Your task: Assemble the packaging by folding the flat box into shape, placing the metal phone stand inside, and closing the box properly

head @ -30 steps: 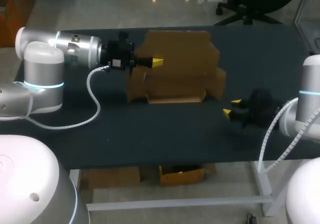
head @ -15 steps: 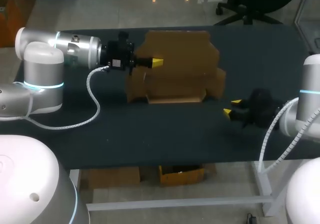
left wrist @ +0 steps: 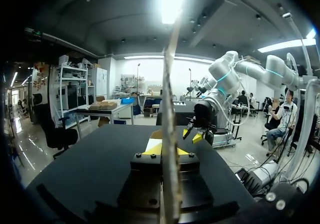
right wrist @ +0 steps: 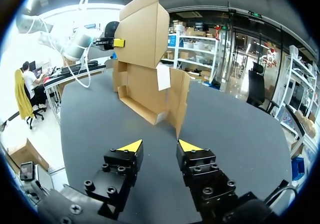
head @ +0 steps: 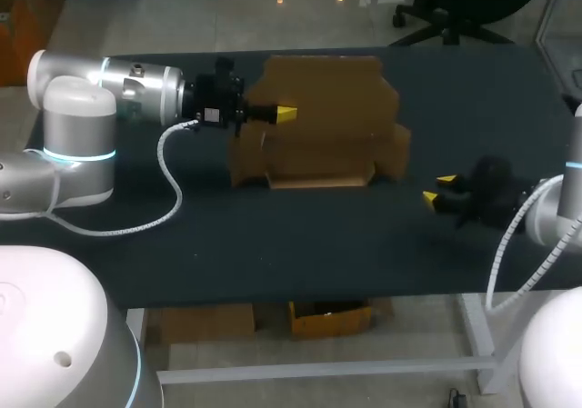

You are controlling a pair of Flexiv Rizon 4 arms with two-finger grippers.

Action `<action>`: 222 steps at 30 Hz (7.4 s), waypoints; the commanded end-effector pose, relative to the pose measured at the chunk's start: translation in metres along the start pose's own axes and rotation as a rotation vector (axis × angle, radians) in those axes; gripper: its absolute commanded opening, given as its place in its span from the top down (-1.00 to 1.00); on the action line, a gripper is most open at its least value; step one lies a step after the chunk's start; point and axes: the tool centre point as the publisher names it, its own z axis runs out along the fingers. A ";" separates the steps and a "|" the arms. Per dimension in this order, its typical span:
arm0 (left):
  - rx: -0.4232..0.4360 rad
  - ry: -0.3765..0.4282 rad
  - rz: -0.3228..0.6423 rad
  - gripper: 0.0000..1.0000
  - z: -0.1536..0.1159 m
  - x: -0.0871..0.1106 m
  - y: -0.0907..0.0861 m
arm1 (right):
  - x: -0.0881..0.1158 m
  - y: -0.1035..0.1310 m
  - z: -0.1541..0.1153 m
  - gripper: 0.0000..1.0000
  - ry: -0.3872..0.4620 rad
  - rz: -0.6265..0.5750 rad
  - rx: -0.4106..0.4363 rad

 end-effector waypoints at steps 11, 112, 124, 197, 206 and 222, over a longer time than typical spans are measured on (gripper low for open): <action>-0.001 0.002 0.000 1.00 -0.002 -0.001 0.005 | -0.036 0.007 0.039 0.15 0.045 0.005 -0.036; -0.001 0.002 0.000 1.00 -0.002 -0.001 0.005 | 0.009 0.033 0.111 0.80 -0.200 0.137 -0.039; -0.001 0.002 0.000 1.00 -0.002 -0.001 0.005 | 0.017 0.036 0.117 0.69 -0.204 0.140 -0.039; -0.001 0.002 0.000 1.00 -0.002 -0.001 0.005 | 0.035 0.003 0.039 0.12 -0.074 0.104 -0.018; -0.001 0.002 0.000 1.00 -0.002 -0.001 0.005 | 0.031 0.000 0.032 0.09 -0.032 0.084 0.005; -0.001 0.002 0.000 1.00 -0.002 -0.001 0.005 | 0.019 -0.012 0.021 0.12 -0.016 0.072 0.001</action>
